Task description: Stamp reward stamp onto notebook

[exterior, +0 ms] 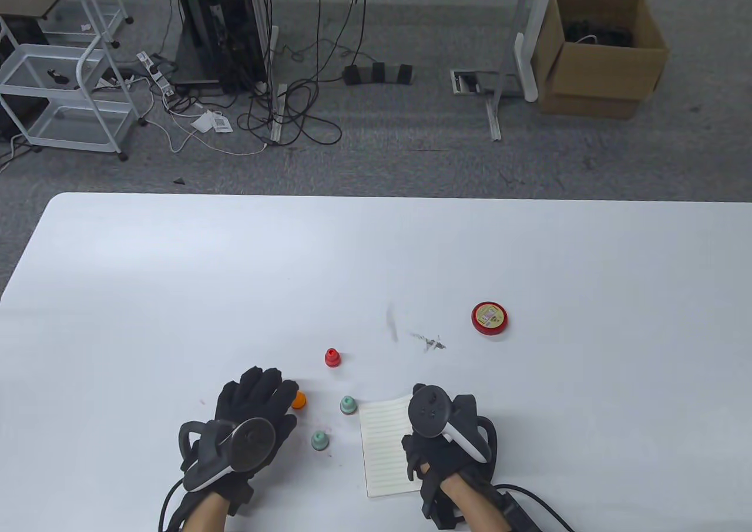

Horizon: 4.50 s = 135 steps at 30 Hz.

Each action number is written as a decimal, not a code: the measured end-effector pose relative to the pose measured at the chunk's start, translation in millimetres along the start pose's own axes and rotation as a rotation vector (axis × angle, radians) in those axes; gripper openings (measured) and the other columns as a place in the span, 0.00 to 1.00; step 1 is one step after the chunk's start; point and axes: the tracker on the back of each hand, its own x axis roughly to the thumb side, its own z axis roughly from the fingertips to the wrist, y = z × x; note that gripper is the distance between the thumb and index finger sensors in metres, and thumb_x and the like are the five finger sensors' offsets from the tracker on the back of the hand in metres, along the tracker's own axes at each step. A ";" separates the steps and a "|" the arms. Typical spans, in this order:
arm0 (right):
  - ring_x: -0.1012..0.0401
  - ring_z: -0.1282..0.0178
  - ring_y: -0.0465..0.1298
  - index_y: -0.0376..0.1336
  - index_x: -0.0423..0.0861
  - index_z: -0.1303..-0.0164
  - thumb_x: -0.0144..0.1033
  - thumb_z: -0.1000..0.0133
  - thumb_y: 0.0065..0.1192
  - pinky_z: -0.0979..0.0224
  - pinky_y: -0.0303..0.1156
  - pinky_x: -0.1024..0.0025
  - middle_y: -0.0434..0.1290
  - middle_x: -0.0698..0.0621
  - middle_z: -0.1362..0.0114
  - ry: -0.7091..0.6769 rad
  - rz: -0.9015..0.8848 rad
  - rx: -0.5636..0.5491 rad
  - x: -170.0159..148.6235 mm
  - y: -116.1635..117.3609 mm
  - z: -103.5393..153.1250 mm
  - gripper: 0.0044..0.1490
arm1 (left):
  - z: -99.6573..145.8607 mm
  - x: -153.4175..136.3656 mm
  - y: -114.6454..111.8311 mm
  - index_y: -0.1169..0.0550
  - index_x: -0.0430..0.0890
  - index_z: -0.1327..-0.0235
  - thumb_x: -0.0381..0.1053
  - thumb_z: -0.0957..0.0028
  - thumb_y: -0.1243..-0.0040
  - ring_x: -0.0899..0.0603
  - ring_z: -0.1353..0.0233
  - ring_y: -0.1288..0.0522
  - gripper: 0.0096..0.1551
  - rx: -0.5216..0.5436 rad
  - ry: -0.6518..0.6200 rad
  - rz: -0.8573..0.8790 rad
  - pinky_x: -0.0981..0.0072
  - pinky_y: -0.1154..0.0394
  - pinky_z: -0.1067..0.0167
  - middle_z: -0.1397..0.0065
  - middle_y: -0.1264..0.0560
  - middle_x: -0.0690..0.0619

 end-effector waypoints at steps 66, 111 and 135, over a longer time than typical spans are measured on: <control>0.33 0.31 0.67 0.52 0.43 0.19 0.47 0.46 0.63 0.32 0.67 0.38 0.58 0.37 0.19 -0.045 -0.006 -0.288 -44.3 -110.5 2.2 0.46 | 5.1 -4.2 15.6 0.30 0.60 0.22 0.65 0.47 0.48 0.36 0.14 0.38 0.36 0.018 0.034 0.016 0.35 0.38 0.19 0.13 0.35 0.52; 0.31 0.27 0.62 0.46 0.44 0.20 0.45 0.49 0.65 0.27 0.62 0.36 0.50 0.41 0.17 0.267 0.296 0.039 -98.3 -111.7 -156.7 0.50 | 8.2 -11.1 20.9 0.28 0.60 0.23 0.65 0.47 0.47 0.36 0.14 0.38 0.35 0.045 0.064 -0.009 0.34 0.38 0.19 0.13 0.35 0.51; 0.35 0.33 0.67 0.51 0.47 0.23 0.46 0.51 0.70 0.29 0.66 0.40 0.54 0.42 0.20 0.302 0.333 0.119 -97.6 -119.3 -176.7 0.49 | 14.2 -1.4 31.9 0.28 0.60 0.23 0.65 0.47 0.48 0.36 0.14 0.37 0.35 0.053 0.046 -0.039 0.34 0.38 0.19 0.12 0.35 0.51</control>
